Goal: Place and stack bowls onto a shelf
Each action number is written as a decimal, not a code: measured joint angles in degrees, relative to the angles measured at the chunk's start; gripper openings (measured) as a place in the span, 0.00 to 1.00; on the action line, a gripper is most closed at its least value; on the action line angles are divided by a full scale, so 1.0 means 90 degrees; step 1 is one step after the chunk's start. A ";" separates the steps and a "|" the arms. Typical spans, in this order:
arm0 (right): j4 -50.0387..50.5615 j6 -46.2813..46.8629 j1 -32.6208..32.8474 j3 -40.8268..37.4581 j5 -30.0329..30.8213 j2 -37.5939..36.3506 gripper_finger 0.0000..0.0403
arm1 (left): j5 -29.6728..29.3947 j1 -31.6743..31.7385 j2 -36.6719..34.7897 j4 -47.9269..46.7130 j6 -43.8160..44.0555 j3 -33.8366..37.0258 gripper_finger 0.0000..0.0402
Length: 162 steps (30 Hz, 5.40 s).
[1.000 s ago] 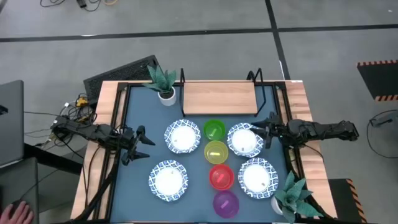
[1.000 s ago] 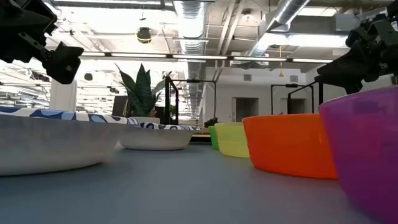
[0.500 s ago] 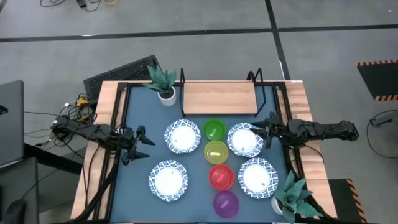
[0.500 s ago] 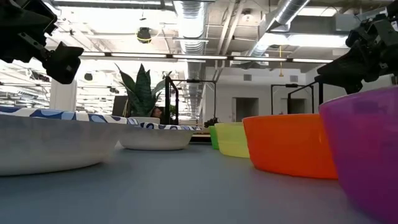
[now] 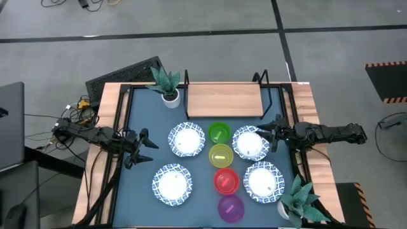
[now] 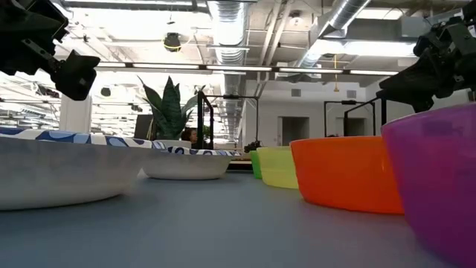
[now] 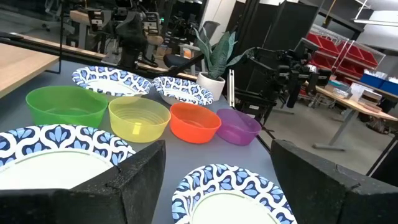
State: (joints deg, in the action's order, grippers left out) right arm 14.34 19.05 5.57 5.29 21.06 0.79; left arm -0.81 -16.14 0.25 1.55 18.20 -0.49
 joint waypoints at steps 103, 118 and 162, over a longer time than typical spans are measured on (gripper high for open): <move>0.0742 -0.0610 -0.0052 0.4694 0.0393 0.4164 0.43 | -0.4989 0.0000 0.0012 0.3562 0.4277 -0.0102 0.68; 0.2926 0.0893 -0.0653 0.6124 0.0239 0.7174 0.43 | -0.5094 0.0000 0.1370 0.1839 0.2581 -0.2230 0.68; 0.2972 0.1843 -0.2101 0.6714 -0.1863 1.1209 0.41 | -0.4506 0.0692 0.4510 -0.2289 0.3723 -0.4957 0.68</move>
State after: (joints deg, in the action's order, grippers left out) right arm 41.09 35.64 -13.34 65.71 4.29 101.67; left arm -41.36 -9.91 40.84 -19.05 51.70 -45.10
